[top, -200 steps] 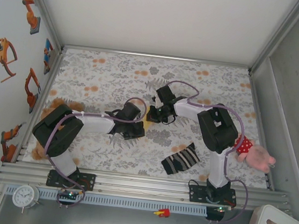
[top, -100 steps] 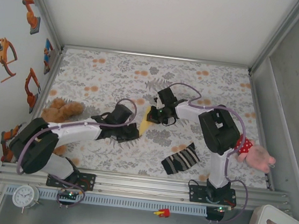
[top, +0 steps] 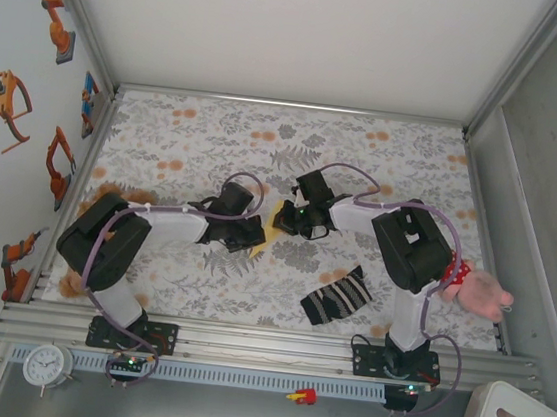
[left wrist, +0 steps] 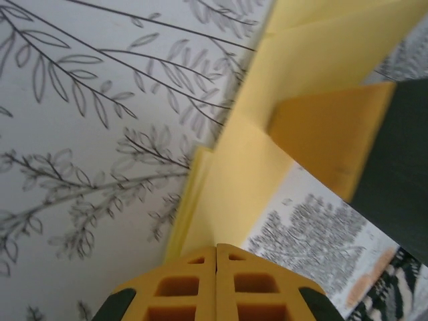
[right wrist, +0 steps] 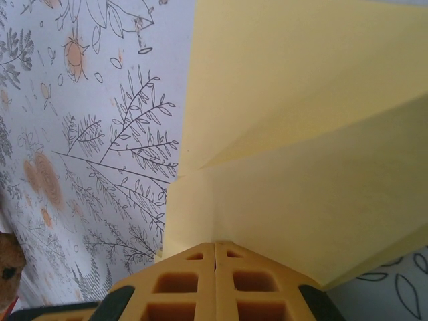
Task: Fold a paper plane with a square sheet of paper (pick it up from the middle)
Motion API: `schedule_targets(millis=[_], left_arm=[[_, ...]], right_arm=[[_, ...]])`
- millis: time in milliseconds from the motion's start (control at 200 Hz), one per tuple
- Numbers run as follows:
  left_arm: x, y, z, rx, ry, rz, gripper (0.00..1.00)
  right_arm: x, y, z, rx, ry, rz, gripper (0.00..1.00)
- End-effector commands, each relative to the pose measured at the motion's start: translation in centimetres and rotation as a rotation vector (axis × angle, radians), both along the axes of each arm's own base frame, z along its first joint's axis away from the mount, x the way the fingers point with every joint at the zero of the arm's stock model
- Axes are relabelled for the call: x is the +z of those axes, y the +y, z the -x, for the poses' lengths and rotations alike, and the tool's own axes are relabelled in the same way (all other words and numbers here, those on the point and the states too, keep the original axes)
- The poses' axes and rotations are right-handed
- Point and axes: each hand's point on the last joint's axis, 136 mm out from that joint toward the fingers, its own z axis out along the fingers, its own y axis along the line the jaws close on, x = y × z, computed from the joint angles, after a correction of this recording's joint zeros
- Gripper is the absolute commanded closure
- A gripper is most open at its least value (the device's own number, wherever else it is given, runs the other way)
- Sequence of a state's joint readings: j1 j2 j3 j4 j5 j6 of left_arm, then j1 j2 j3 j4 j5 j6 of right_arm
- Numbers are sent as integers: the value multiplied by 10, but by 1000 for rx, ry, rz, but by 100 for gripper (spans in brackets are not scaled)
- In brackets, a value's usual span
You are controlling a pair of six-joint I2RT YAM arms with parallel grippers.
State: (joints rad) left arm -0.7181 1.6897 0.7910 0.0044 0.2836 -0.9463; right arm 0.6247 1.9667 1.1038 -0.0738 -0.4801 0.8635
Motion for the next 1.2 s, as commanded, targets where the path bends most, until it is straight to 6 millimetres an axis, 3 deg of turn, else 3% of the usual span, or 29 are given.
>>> schedule_targets(millis=[0, 255, 431, 666, 1002, 1197], left_arm=[[0, -5, -7, -8, -7, 5, 100], [-30, 20, 19, 14, 90, -100, 100], [-43, 38, 35, 33, 146, -172, 100], [-50, 46, 43, 39, 172, -224, 100], [-53, 49, 49, 38, 186, -236, 100], [-47, 41, 44, 24, 172, -214, 100]], right_arm=[[-24, -16, 26, 18, 96, 116, 96], [-6, -10, 7, 123, -31, 128, 96], [-10, -19, -4, 189, -112, 133, 96], [-13, -55, -29, 105, -154, 128, 97], [-27, -125, -78, -93, -130, 148, 96], [-9, -134, -96, -123, -157, 130, 96]])
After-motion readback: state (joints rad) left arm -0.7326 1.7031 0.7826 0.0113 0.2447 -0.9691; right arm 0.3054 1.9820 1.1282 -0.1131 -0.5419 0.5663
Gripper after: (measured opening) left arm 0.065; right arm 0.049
